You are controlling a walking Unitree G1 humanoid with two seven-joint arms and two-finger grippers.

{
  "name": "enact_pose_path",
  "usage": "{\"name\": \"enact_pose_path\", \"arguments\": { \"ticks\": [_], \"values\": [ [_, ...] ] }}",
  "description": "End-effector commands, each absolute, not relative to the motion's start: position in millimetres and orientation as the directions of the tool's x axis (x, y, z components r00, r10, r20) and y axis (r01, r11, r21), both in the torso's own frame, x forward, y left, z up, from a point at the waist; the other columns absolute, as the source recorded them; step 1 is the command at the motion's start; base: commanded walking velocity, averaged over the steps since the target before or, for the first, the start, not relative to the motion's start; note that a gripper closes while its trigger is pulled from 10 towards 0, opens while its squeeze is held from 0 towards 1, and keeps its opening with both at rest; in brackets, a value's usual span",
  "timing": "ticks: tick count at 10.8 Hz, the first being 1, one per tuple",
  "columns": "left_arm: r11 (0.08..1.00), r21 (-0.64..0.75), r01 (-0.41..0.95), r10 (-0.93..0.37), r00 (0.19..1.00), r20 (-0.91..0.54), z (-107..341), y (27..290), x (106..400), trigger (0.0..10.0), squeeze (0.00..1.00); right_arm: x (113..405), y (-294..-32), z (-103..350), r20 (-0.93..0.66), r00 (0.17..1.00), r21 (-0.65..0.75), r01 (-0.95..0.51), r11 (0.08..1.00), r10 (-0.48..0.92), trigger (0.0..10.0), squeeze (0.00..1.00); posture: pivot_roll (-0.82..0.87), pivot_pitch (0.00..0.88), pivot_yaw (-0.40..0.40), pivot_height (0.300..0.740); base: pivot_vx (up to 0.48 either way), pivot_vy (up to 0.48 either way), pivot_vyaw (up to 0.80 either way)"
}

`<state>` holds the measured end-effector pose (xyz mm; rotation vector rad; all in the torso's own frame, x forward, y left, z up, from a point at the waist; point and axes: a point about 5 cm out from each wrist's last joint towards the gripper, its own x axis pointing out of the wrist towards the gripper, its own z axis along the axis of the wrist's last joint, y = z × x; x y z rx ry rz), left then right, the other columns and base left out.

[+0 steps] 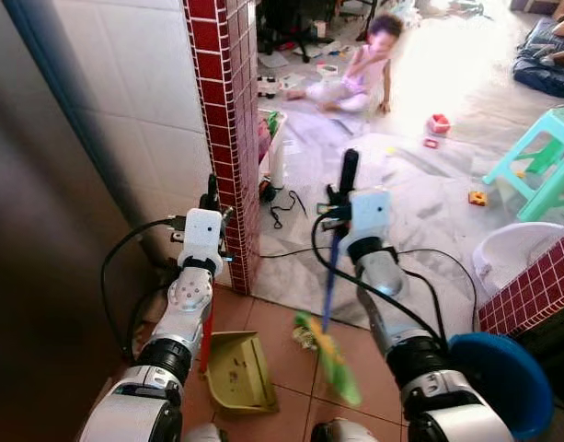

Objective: Sweep floor

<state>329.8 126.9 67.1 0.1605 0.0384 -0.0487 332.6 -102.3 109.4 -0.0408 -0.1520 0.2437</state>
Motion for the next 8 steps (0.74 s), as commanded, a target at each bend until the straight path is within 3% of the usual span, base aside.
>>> {"name": "enact_pose_path", "arguments": {
  "ticks": [1,5,8],
  "values": [
    [0.985,0.165,0.045,-0.046,0.999,0.003,77,124,336,10.0,0.00,334,-95,121,0.182,0.936,-0.045,-0.299,0.953,0.302,10.0,0.00,-0.03,0.000,0.008,0.740,0.000,0.000,0.00],
    [0.987,0.153,0.039,-0.040,0.999,0.003,75,123,334,10.0,0.00,324,-92,132,0.131,0.841,-0.015,-0.527,0.850,0.524,10.0,0.00,-0.05,0.020,0.008,0.740,0.000,0.000,0.00],
    [0.986,0.157,0.064,-0.066,0.998,0.005,74,119,333,10.0,0.00,307,-80,149,0.113,0.698,0.044,-0.714,0.698,0.707,10.0,0.00,-0.06,0.029,0.015,0.740,0.000,0.000,0.00]
  ]
}}
